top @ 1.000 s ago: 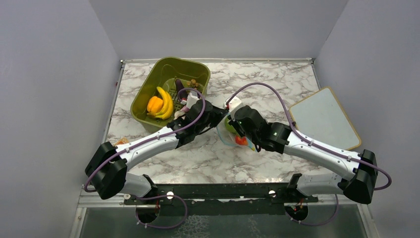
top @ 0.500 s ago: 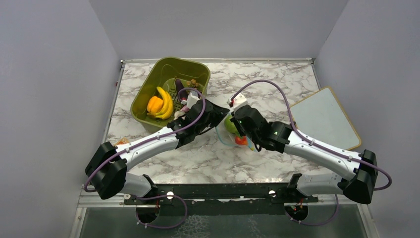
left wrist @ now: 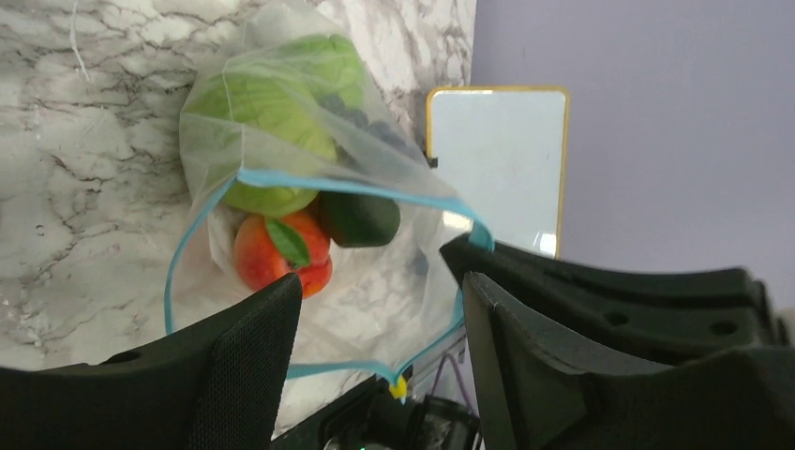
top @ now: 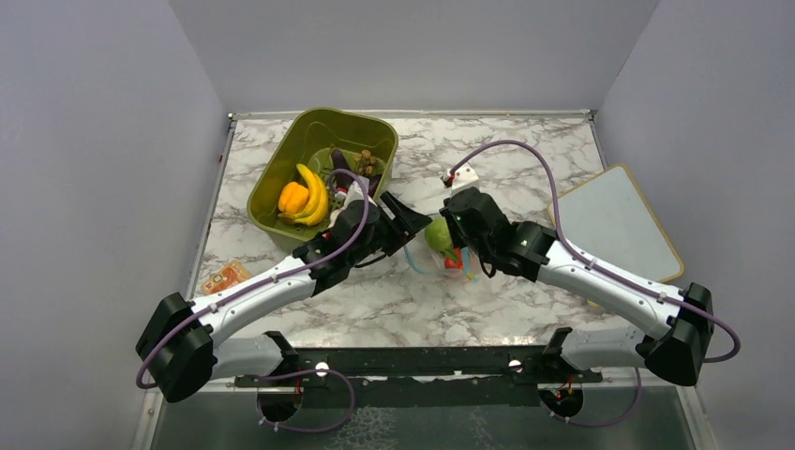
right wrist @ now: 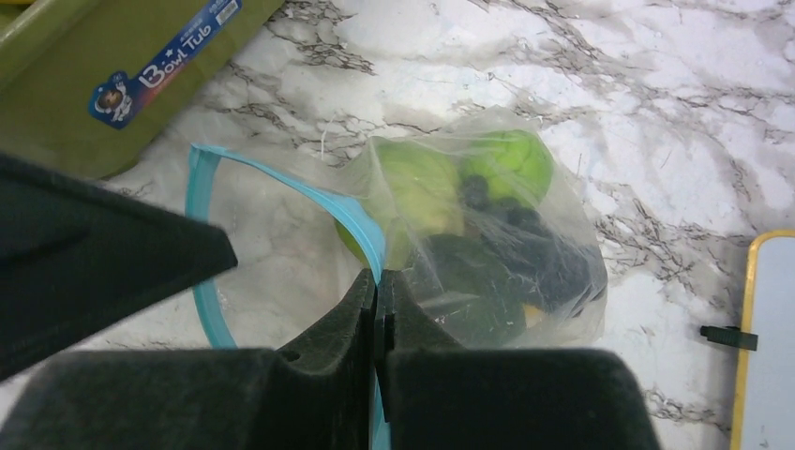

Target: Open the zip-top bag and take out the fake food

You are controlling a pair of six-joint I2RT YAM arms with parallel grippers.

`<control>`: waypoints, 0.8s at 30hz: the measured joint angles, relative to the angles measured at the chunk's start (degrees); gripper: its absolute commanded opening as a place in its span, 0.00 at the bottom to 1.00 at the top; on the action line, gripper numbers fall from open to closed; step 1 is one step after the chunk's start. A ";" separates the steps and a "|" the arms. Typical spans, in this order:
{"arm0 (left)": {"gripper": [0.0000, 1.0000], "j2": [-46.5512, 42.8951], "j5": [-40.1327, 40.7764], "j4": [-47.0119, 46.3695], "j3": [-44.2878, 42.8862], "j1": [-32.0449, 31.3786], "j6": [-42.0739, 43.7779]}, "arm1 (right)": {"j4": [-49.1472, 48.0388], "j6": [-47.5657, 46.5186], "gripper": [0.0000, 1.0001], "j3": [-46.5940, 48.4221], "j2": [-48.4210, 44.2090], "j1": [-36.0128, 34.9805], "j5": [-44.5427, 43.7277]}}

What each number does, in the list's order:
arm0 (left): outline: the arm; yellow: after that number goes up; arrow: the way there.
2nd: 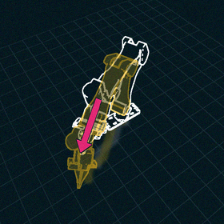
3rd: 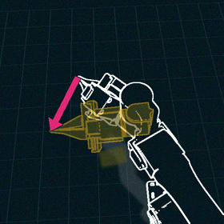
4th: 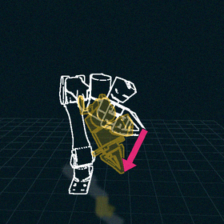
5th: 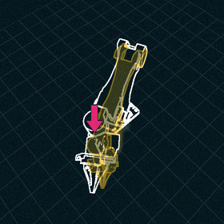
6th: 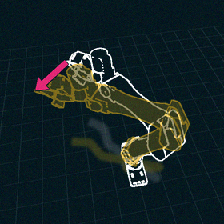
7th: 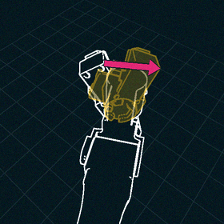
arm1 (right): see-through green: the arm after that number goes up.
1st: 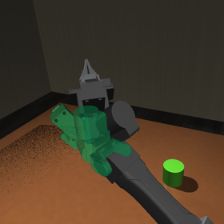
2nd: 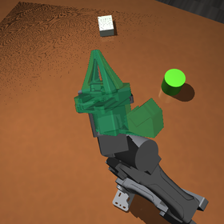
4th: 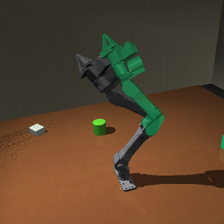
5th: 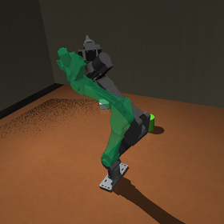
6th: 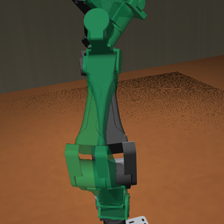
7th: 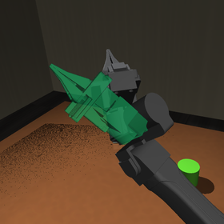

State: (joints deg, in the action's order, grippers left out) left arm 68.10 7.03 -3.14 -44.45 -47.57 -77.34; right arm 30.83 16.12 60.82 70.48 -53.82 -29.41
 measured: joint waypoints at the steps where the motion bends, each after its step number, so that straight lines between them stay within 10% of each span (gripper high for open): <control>1: 0.65 -0.13 -0.85 -0.07 0.42 0.00 0.92 | 0.00 0.68 0.01 0.22 0.15 0.35 0.52; 24: 0.55 22.10 -13.03 -11.32 -6.45 -1.84 4.83 | 0.90 7.67 0.03 2.08 0.31 1.95 6.43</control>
State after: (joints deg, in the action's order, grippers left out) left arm 90.19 -6.00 -14.46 -50.89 -49.41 -72.51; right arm 31.73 23.79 62.89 70.78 -51.88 -22.98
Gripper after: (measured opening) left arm 0.544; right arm 0.016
